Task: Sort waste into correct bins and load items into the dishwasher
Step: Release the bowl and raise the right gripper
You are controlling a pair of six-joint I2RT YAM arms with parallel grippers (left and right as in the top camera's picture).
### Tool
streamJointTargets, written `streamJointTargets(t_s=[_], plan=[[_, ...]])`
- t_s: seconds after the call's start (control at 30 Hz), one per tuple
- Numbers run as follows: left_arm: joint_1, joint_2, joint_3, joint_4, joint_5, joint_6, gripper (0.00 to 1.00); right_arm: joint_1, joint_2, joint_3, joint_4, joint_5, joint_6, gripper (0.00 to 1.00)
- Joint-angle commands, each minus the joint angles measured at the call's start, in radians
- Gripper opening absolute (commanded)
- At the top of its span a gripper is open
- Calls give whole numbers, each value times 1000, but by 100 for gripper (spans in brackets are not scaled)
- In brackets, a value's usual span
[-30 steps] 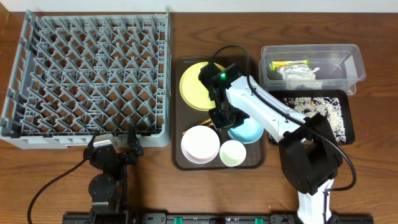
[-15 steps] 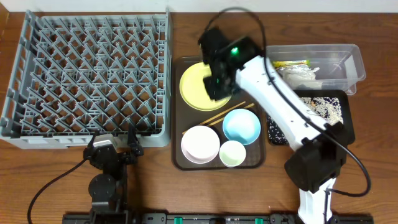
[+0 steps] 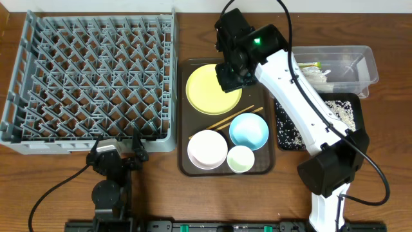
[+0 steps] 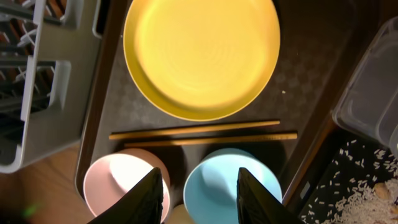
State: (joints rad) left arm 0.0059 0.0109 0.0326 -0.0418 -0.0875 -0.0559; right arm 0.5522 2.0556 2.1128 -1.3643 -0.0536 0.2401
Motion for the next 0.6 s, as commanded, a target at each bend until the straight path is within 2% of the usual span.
streamJointTargets(t_s=[0.0, 0.17, 0.57], plan=[[6, -6, -29, -23, -5, -5, 93, 1, -1, 15, -18, -27, -14, 37], [6, -5, -29, -23, -5, -5, 92, 1, -6, 15, -117, -93, -33, 36], [6, -5, -29, -23, -5, -5, 92, 2, -18, 12, -302, -51, -47, 33]])
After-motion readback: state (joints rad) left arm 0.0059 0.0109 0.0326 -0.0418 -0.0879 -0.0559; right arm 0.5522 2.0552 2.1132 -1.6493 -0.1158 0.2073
